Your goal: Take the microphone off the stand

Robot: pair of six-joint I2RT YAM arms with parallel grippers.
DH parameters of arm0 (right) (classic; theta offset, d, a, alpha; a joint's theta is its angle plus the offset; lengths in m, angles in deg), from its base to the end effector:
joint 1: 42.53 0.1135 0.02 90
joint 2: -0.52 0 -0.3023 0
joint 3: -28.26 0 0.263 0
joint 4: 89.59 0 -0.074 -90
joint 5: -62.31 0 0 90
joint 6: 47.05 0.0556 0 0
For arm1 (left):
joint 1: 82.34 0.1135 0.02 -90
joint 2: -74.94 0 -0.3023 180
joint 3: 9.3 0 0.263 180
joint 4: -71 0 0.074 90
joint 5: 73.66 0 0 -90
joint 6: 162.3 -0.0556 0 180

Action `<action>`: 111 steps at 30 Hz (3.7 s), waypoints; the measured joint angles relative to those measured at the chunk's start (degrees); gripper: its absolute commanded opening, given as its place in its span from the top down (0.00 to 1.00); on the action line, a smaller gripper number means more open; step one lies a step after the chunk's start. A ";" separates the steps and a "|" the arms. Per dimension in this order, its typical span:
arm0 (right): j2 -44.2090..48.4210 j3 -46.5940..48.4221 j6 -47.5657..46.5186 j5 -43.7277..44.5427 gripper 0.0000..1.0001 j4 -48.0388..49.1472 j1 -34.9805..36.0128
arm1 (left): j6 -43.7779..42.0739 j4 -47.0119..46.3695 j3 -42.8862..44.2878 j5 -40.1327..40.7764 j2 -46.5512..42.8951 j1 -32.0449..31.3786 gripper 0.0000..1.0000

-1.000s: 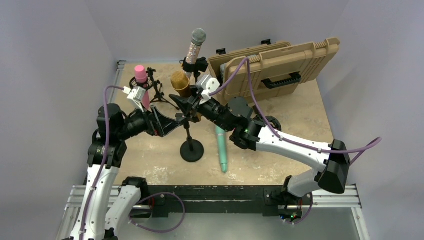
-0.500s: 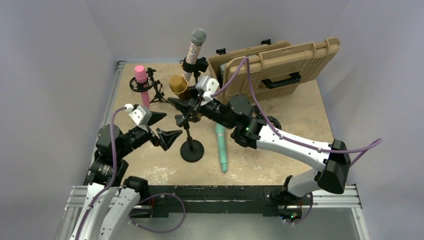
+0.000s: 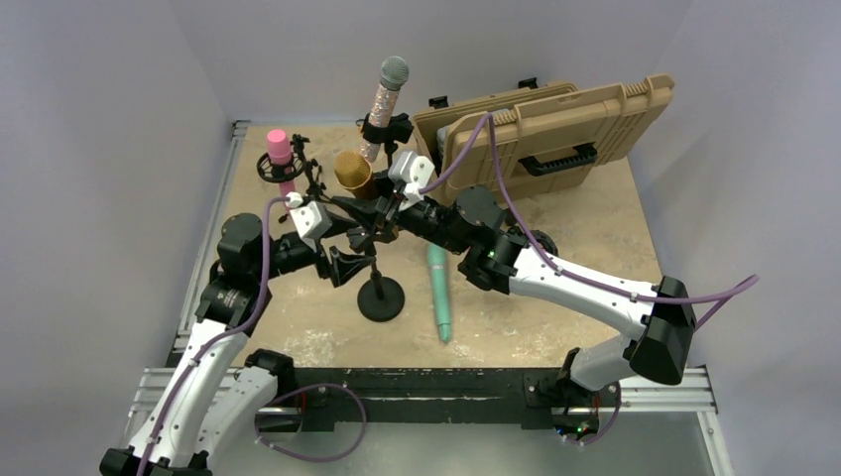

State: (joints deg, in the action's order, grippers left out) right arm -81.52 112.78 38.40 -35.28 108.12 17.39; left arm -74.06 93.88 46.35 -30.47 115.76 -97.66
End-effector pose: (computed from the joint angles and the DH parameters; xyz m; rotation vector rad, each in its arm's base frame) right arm 0.1751 0.3170 0.4688 -0.7786 1.0086 0.9191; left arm 0.1401 -0.0804 0.3627 0.8489 1.5225 -0.8686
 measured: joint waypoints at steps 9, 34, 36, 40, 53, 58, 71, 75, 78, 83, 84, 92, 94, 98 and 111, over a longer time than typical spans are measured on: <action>0.00 0.00 0.00 -1.18 0.72 -0.02 0.00 | -1.38 -1.57 0.20 -2.73 -1.68 -0.33 0.54; 8.37 -1.99 1.68 3.69 1.00 -3.19 -0.26 | -7.43 6.86 2.12 6.82 -4.28 -5.44 1.00; 11.76 -3.37 3.13 4.76 1.00 -3.80 -0.26 | -7.39 7.13 2.10 7.10 -4.50 -5.46 1.00; 17.22 -7.10 8.85 7.17 1.00 -5.75 -0.24 | -6.86 7.30 2.10 7.96 -4.72 -5.51 0.91; 18.64 -29.29 35.17 6.40 1.00 -13.27 1.14 | -3.37 6.62 2.10 10.25 -4.81 -5.73 0.39; 17.09 -33.48 42.77 4.98 1.00 -8.90 1.16 | -2.82 6.64 2.10 11.37 -5.16 -5.73 0.33; 0.72 -34.88 55.41 9.07 0.97 -5.64 -0.15 | -1.25 6.05 2.10 12.61 -8.55 -5.88 0.20; -4.13 -33.90 57.35 13.18 0.96 -5.97 -2.27 | -0.76 7.17 2.23 16.39 -8.57 -6.19 0.22; -7.76 -33.16 58.73 16.11 0.95 -6.23 -3.17 | -0.74 8.52 2.45 20.22 -9.03 -6.25 0.23; -9.49 -32.72 59.56 18.73 0.83 -5.81 -3.37 | -0.57 9.33 2.47 23.12 -10.64 -6.56 0.25; -9.92 -32.33 59.58 18.88 0.79 -5.57 -3.37 | -0.57 9.31 2.47 23.28 -10.73 -6.64 0.25; -14.40 -30.86 59.58 20.09 0.67 -3.21 -3.37 | -0.55 9.75 2.82 24.55 -10.73 -6.97 0.25; -15.15 -30.86 59.58 20.41 0.63 -3.23 -3.37 | -0.55 9.81 2.86 24.61 -10.73 -7.02 0.25; -15.74 -30.84 59.56 21.64 0.47 -3.39 -3.37 | -0.55 10.05 2.93 24.74 -10.73 -7.34 0.26; -13.09 -30.84 58.38 23.50 0.38 -3.26 -3.37 | -0.28 11.08 3.43 23.71 -10.73 -7.39 0.23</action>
State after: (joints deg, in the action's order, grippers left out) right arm -94.62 81.94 96.78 -11.79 104.86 14.03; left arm -74.34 104.96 49.78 -6.75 105.03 -105.04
